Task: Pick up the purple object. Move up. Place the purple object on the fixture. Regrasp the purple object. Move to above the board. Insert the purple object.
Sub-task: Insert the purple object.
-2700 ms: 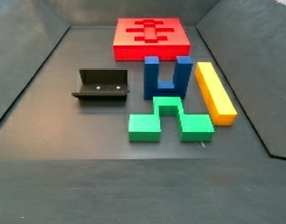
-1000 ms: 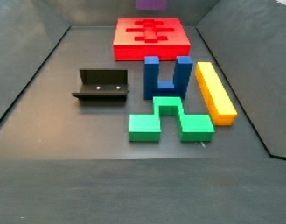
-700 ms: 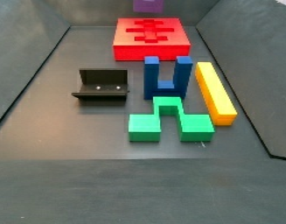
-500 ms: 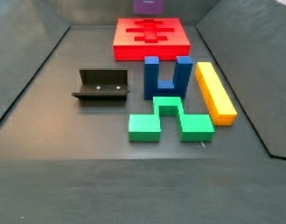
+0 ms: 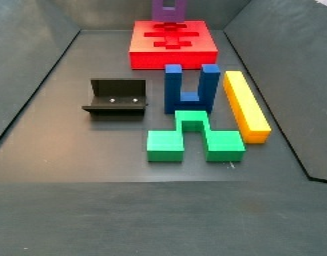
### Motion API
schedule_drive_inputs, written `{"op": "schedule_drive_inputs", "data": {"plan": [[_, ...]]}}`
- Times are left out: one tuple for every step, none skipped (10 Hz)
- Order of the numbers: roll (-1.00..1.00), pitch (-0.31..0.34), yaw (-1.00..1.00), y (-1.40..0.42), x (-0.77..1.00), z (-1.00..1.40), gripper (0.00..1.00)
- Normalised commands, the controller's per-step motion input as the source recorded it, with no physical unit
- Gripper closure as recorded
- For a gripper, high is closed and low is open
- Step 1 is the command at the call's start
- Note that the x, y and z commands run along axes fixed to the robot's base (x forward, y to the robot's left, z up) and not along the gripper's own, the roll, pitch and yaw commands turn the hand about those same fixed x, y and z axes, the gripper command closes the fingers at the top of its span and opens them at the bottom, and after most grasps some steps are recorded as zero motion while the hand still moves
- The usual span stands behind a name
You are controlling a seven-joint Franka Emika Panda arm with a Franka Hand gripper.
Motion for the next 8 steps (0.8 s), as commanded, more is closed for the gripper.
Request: {"op": "schedule_drive_inputs", "data": {"plan": [[-0.04, 0.000, -0.06, 0.00, 0.03, -0.13, 1.00], [-0.01, 0.000, -0.07, 0.05, 0.00, -0.11, 1.00], [0.00, 0.023, -0.09, 0.13, 0.00, -0.07, 1.00], [0.01, 0.034, -0.09, 0.12, -0.01, -0.09, 1.00], [0.00, 0.023, -0.06, 0.05, 0.00, -0.06, 1.00], [0.00, 0.000, 0.00, 0.00, 0.00, -0.07, 1.00], [-0.01, 0.000, 0.00, -0.05, 0.00, -0.02, 1.00], [0.00, 0.000, 0.00, -0.11, 0.00, -0.04, 1.00]]}}
